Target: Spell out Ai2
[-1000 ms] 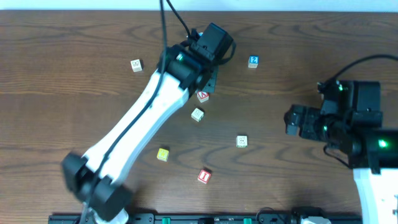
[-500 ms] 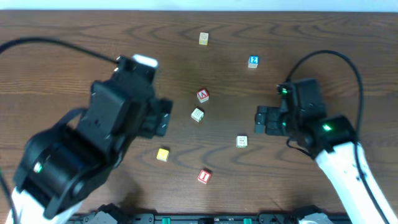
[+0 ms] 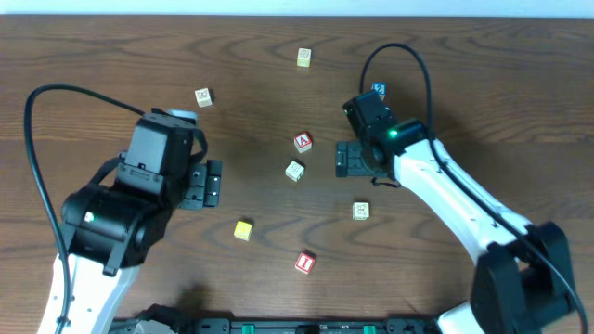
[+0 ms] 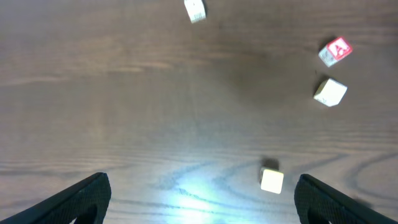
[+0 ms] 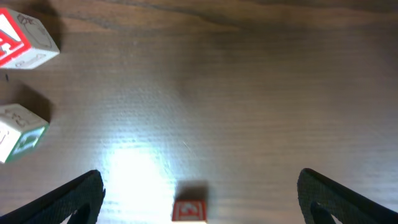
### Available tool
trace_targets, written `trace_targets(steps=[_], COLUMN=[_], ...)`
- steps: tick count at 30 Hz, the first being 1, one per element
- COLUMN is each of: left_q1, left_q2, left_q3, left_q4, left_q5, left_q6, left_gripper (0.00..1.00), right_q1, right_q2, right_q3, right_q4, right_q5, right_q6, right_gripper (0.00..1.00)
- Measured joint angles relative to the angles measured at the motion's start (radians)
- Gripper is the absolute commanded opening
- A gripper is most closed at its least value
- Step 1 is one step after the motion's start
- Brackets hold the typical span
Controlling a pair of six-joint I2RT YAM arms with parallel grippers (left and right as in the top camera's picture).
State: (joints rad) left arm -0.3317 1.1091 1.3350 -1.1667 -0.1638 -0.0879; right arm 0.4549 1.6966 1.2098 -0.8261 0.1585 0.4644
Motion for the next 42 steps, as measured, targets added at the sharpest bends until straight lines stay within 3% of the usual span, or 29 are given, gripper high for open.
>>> trace_targets(steps=[10, 30, 42], left_q1=[0.146, 0.148, 0.148], left_q2=[0.0, 0.0, 0.0], left_q3=[-0.083, -0.084, -0.09], left_q4=[0.074, 0.101, 0.108], left_q5=[0.143, 0.196, 0.203], left_q6=[0.041, 0.006, 0.006], left_gripper=[0.95, 0.95, 0.95], right_q1=[0.082, 0.21, 0.237], right_q2=[0.164, 0.276, 0.285], right_q3=[0.003, 0.006, 0.007], right_q4=[0.122, 0.338, 0.51], right_q5=[-0.008, -0.034, -0.201], right_q6=[0.03, 0.095, 0.178], right_gripper=[0.95, 0.96, 0.96])
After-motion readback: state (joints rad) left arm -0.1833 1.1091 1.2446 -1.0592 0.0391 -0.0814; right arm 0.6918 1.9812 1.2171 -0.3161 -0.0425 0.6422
